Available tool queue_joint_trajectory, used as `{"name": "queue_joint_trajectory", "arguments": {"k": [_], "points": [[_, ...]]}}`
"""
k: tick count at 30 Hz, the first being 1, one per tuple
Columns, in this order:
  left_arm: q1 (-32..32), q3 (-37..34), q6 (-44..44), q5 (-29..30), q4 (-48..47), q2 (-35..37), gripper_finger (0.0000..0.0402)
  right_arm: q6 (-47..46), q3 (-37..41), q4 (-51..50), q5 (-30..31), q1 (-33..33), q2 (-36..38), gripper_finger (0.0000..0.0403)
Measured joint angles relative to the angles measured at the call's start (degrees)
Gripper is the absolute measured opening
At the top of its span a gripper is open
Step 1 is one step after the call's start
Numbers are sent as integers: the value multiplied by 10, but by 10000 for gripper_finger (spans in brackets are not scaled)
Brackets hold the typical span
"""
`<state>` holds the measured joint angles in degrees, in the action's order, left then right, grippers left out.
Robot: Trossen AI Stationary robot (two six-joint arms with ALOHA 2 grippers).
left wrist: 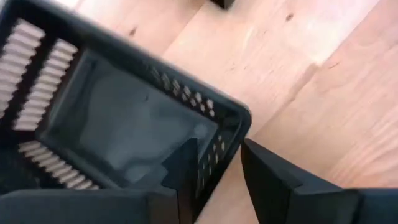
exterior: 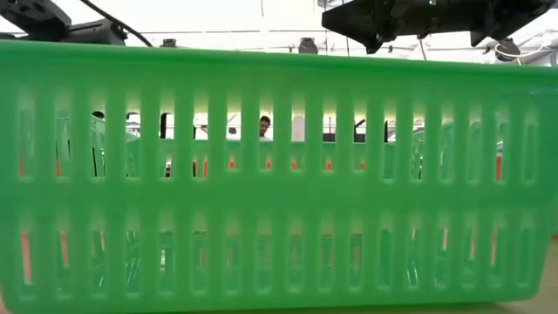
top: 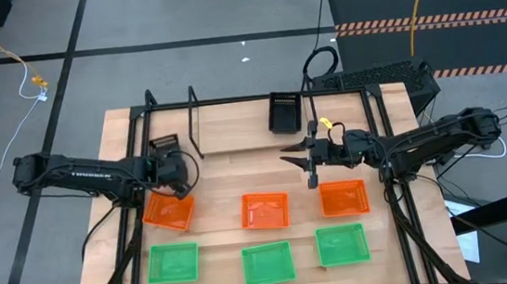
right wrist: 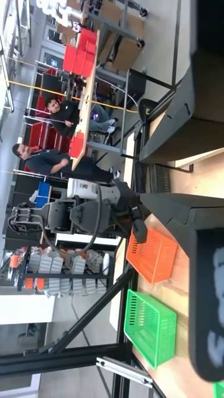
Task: Stack baskets on shelf by color
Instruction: Stack the black bin on the black bins on the shelf
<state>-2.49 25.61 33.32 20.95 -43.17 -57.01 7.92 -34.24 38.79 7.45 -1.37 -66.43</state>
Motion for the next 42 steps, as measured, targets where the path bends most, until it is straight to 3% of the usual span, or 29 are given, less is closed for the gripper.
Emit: {"name": "queue_joint_trajectory", "arguments": {"k": [8,17,20,27,32,35,38,42], "points": [[4,62,4,23,-8,0,13,-6,0,1,0,0,0,82],[14,202,16,52,-169,0,5,-13,-1,4,-4,0,0,82],[27,262,39,56,-232,0,3,-12,-1,1,-30,0,0,82],[67,392,68,64,-315,1,1,35,-1,-19,-31,-21,0,87],[110,452,-16,76,-320,0,1,51,-1,-20,-31,-30,0,111],[150,472,-108,44,-292,0,1,52,-1,-27,-32,-30,0,131],[201,486,-199,3,-214,0,1,53,-1,-35,-36,-30,0,150],[277,490,-344,-52,-73,0,0,67,-1,-34,-115,-28,0,172]]}}
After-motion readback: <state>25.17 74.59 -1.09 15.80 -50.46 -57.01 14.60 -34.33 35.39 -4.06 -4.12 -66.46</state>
